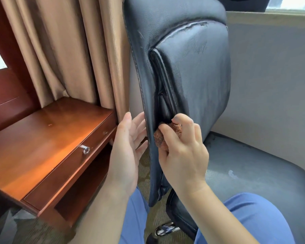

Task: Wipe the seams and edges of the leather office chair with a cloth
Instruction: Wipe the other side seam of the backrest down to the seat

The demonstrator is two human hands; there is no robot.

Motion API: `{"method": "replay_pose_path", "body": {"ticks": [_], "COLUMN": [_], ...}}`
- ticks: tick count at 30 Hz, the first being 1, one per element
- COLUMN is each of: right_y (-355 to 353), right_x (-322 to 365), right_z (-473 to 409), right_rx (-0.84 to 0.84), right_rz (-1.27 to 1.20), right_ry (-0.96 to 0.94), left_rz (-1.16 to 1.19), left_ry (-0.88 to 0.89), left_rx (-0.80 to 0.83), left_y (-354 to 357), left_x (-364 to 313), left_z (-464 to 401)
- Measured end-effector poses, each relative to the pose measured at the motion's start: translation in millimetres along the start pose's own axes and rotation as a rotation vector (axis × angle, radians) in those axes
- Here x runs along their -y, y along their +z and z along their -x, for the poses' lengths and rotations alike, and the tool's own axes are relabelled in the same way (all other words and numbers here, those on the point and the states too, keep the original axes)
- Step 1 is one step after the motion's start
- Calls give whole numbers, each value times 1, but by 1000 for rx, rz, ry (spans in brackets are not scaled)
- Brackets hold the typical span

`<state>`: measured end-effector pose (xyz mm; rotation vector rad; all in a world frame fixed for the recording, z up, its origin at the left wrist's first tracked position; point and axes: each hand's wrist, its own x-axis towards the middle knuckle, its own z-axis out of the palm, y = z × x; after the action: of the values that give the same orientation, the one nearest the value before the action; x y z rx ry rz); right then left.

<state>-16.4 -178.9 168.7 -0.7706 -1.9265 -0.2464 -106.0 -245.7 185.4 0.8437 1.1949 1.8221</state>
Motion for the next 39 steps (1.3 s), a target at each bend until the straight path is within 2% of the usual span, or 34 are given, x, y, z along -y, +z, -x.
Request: {"method": "replay_pose_path", "body": {"ticks": [6, 17, 24, 32, 34, 39], "right_y": [-7, 9, 3, 16, 15, -1], "right_x": [2, -6, -3, -11, -11, -13], "right_z": [-34, 18, -9, 28, 26, 4], "right_rx": [-136, -3, -128, 1, -24, -207], "right_rz": [-52, 60, -13, 39, 17, -111], "right_ry": [2, -46, 11, -74, -53, 89], "left_rz": [13, 24, 26, 4, -4, -13], "left_ry": [-12, -10, -17, -36, -25, -26], "left_rx": [-22, -42, -67, -52, -54, -67], "left_y": [1, 1, 1, 4, 4, 5], "left_x": [1, 2, 7, 15, 18, 20], "left_z": [0, 0, 2, 4, 5, 3]}}
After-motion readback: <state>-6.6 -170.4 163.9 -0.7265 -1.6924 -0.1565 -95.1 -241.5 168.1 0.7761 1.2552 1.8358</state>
